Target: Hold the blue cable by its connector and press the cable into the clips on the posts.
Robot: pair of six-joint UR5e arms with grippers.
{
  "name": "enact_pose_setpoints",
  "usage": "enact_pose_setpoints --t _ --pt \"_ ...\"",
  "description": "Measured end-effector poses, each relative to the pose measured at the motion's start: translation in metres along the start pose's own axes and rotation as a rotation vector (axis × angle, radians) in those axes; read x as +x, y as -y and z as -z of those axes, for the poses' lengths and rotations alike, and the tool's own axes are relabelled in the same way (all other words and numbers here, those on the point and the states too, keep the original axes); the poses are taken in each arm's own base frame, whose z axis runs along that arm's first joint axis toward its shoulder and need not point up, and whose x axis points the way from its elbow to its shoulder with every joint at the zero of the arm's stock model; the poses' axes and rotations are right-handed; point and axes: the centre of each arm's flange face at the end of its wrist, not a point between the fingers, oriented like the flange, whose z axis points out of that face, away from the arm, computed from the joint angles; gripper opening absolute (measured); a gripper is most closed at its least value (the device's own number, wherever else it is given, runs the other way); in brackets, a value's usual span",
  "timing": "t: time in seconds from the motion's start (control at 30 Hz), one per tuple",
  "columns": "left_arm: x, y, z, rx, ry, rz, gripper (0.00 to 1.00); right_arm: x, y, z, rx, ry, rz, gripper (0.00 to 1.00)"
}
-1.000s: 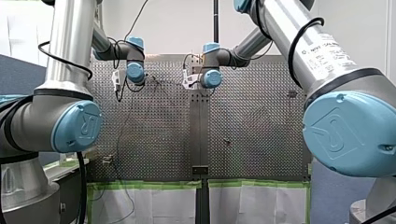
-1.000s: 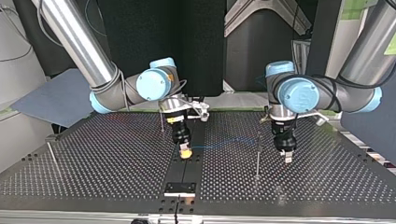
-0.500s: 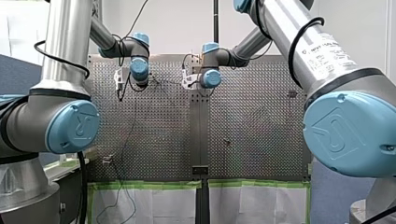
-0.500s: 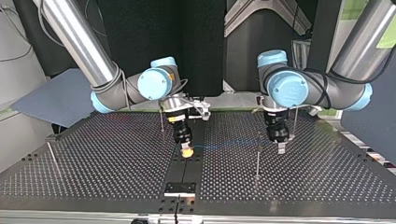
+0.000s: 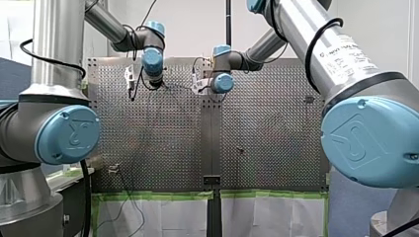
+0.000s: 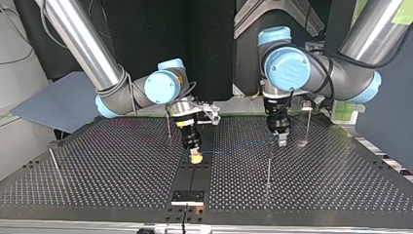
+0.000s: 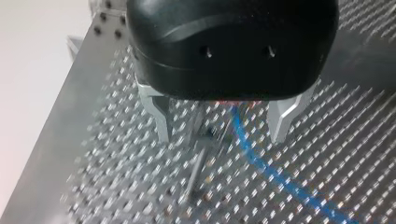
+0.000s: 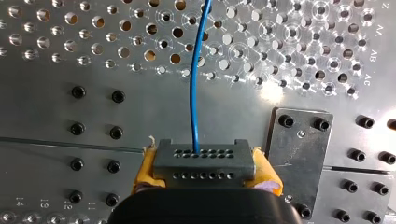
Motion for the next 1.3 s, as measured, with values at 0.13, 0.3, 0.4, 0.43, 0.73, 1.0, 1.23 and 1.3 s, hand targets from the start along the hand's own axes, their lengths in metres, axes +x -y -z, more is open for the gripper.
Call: enact_pose_setpoints --t 0.13,0.3,0.4,0.43,0.73,1.0,1.23,1.3 --pt "0.003 0.005 0.011 0.017 -0.029 -0.030 1.00 0.000 0.000 0.000 -0.001 0.000 0.000 0.00" --pt "0.005 0.010 0.019 0.039 -0.047 -0.047 1.00 0.000 -0.002 0.000 -0.002 0.000 -0.005 0.00" --pt "0.005 0.013 0.020 0.048 -0.042 -0.046 1.00 0.000 -0.002 0.000 -0.002 0.000 -0.008 0.00" --pt "0.004 0.014 0.020 0.050 -0.038 -0.044 1.00 0.000 -0.002 0.000 -0.002 0.000 -0.008 0.00" --pt "0.000 0.019 0.017 0.058 0.007 -0.022 1.00 -0.001 -0.003 -0.001 -0.005 0.002 -0.014 0.00" --pt "-0.001 0.019 0.016 0.050 0.019 -0.013 1.00 -0.002 -0.003 -0.001 -0.005 0.003 -0.019 0.00" --pt "-0.001 0.021 0.018 0.054 0.019 -0.013 1.00 -0.003 0.000 0.000 0.000 0.005 -0.020 0.00" --pt "0.000 0.022 0.019 0.058 0.018 -0.014 1.00 -0.003 0.000 0.000 0.001 0.006 -0.020 0.00"
